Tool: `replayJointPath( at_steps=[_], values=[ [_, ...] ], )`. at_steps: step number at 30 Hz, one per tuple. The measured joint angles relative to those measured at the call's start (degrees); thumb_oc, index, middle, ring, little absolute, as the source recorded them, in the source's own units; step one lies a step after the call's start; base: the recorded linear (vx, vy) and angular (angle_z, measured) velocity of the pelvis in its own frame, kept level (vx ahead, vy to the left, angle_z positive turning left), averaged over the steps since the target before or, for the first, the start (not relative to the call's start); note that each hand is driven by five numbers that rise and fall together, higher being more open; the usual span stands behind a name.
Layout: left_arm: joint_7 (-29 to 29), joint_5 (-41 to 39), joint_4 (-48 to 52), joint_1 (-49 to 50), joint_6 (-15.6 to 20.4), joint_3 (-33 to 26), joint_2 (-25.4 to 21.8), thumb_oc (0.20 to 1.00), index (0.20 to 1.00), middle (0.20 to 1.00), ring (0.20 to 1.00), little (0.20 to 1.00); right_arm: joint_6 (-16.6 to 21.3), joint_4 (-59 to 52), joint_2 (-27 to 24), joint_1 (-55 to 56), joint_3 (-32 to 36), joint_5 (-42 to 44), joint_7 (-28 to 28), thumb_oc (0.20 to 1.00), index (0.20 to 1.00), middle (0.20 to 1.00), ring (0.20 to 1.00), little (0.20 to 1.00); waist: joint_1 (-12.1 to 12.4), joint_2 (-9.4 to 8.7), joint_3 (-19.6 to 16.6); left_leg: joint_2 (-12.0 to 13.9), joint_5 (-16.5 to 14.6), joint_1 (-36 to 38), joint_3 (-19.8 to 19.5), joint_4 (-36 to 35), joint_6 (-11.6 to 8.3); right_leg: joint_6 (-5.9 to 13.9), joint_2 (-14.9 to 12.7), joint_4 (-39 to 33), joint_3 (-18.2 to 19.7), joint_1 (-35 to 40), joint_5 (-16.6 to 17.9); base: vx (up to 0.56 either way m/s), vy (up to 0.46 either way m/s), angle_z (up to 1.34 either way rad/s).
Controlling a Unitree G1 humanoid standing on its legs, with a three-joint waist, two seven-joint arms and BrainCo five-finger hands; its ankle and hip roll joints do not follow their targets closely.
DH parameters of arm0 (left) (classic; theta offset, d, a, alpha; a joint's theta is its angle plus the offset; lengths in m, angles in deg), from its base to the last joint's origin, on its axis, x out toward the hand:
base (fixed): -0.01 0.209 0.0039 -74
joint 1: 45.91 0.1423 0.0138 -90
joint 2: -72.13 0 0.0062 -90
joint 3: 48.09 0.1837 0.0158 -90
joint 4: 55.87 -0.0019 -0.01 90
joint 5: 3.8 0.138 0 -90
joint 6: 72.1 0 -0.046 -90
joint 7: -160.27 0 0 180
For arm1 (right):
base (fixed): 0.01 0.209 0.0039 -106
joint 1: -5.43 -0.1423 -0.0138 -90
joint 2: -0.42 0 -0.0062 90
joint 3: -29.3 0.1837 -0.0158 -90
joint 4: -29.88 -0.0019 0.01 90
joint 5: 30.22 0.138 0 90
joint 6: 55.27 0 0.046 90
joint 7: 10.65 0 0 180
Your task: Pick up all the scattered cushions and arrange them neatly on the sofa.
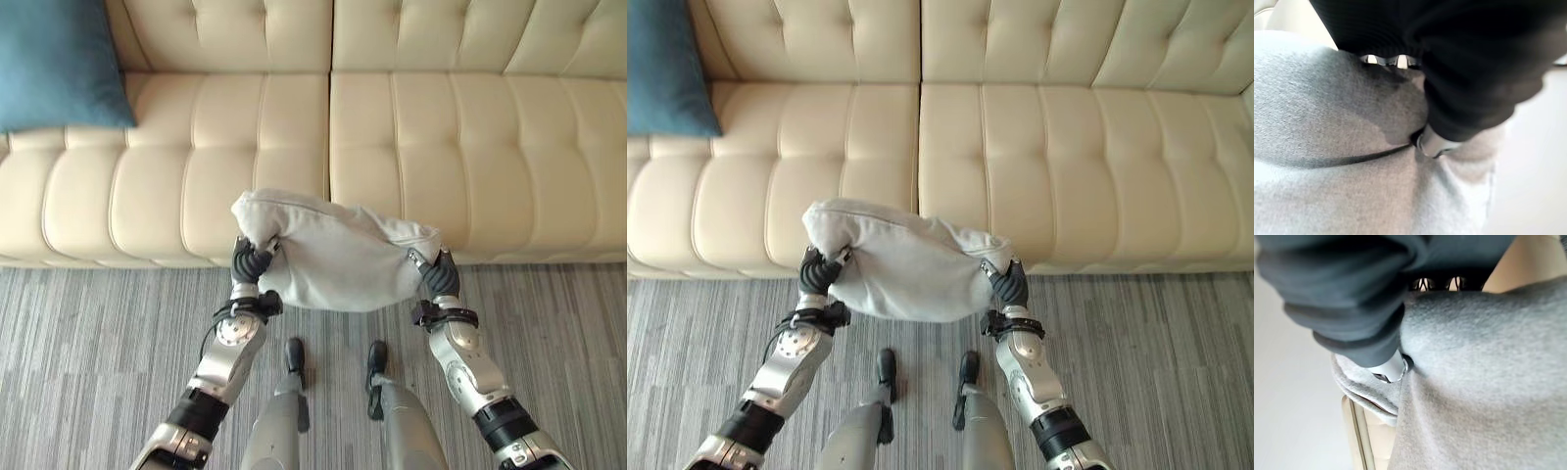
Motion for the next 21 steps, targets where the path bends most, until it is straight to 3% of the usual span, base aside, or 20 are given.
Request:
replayJointPath(
  at_steps=[7, 15, 17, 18, 20, 21],
  values=[
    [2.10, -0.05, 1.06, 7.17, -1.31, -0.09, 0.57, 0.200, 0.200, 0.200, 0.200, 0.200, -3.62, -2.42, -1.43, 2.58, 0.74, -6.40, -1.75, 0.200, 0.200, 0.200, 0.200, 0.200, 0.36, 0.18, -1.98, -0.42, 0.68, 13.16, 1.22, -6.51, -0.06, 0.65, 1.33, -13.94, -0.44, 16.26, 4.89, 0.17, 0.030, -0.07],
    [2.94, 0.11, 3.05, 7.82, -2.74, -0.07, 0.53, 0.200, 0.200, 0.200, 0.200, 0.200, -4.76, -2.92, -1.91, 3.57, 1.95, -8.69, -2.13, 0.200, 0.200, 0.200, 0.200, 0.200, 0.31, 0.22, -4.75, -0.54, -0.26, 15.58, 1.05, -6.55, -0.44, 0.67, 1.34, -14.06, -0.17, 18.63, 4.91, 0.08, 0.082, -0.02],
    [3.23, 0.25, 3.04, 7.95, -3.16, -0.05, 0.47, 0.200, 0.200, 0.200, 0.200, 0.200, -4.82, -2.92, -1.90, 4.32, 2.15, -9.48, -2.42, 0.200, 0.200, 0.200, 0.200, 0.200, 0.18, 0.17, -4.80, -0.64, -0.52, 15.68, 1.04, -6.55, -0.40, 0.85, 1.10, -12.63, -0.10, 18.09, 4.65, 0.02, 0.114, -0.02],
    [3.49, 0.41, 3.02, 8.03, -3.66, -0.02, 0.49, 0.200, 0.200, 0.200, 0.200, 0.200, -4.97, -2.92, -1.94, 4.78, 2.26, -9.94, -2.50, 0.200, 0.200, 0.200, 0.200, 0.200, -0.04, 0.26, -4.77, -0.83, -1.15, 15.73, 1.09, -6.55, 0.54, 1.24, 0.93, -9.94, 0.04, 16.76, 4.14, -0.01, 0.109, -0.09],
    [3.64, 1.48, 2.88, 8.40, -4.57, -0.01, 0.48, 0.200, 0.200, 0.200, 0.200, 0.200, -6.03, -2.92, -1.97, 5.21, 2.20, -10.88, -2.53, 0.200, 0.200, 0.200, 0.200, 0.200, -0.16, 1.15, -4.73, -0.35, -1.11, 15.56, 1.11, -6.75, 0.69, 1.57, 0.96, -1.90, 0.98, 12.17, 3.90, 0.03, 0.099, -0.24],
    [3.76, 2.30, 2.25, 8.58, -4.94, 0.00, 0.49, 0.200, 0.200, 0.200, 0.200, 0.200, -6.46, -2.95, -1.96, 5.93, 1.89, -11.50, -2.44, 0.200, 0.200, 0.200, 0.200, 0.200, -0.57, 1.21, -4.65, 0.14, -1.22, 16.01, 1.33, -6.88, 1.70, 2.13, 0.39, 8.91, 1.96, 6.43, 3.68, 0.17, 0.016, -0.35]
  ],
)
